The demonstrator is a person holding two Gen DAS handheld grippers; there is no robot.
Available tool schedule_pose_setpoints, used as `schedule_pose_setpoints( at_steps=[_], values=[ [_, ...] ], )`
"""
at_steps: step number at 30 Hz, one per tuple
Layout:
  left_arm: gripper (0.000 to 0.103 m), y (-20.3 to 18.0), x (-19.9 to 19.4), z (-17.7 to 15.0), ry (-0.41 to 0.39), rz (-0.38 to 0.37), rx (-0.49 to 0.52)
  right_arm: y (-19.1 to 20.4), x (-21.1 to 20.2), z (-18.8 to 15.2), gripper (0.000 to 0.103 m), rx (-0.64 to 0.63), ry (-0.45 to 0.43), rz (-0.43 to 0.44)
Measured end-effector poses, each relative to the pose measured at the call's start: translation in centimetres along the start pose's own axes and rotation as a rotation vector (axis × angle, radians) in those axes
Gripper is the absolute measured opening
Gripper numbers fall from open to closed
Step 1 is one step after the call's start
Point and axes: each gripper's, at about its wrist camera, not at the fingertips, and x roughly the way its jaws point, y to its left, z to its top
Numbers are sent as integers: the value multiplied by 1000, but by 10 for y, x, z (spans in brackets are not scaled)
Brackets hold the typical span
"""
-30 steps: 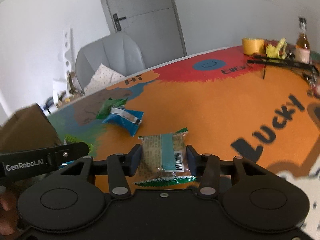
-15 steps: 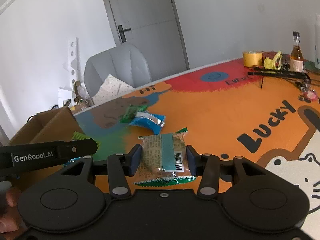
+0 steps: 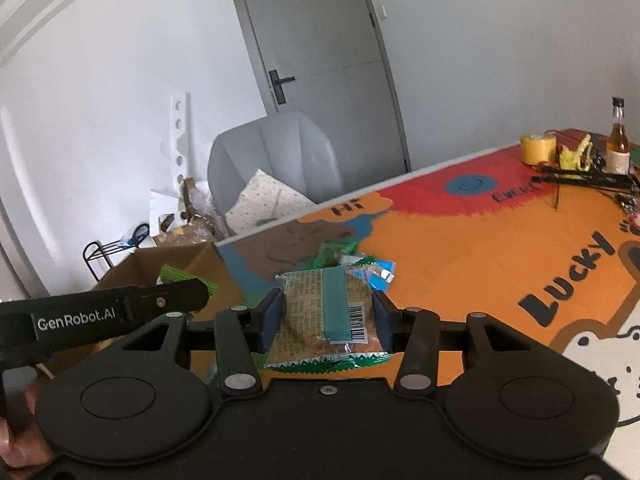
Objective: Organize snacks
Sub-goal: 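Carry both packets over the box and open both tools to drop them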
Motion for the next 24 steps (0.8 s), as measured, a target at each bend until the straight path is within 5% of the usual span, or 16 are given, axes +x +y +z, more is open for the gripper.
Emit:
schedule_pose_setpoints(
  at_steps=[24],
  values=[
    [34, 84, -51, 16, -16, 82, -48, 77, 6, 14, 45, -94, -17, 110]
  ],
)
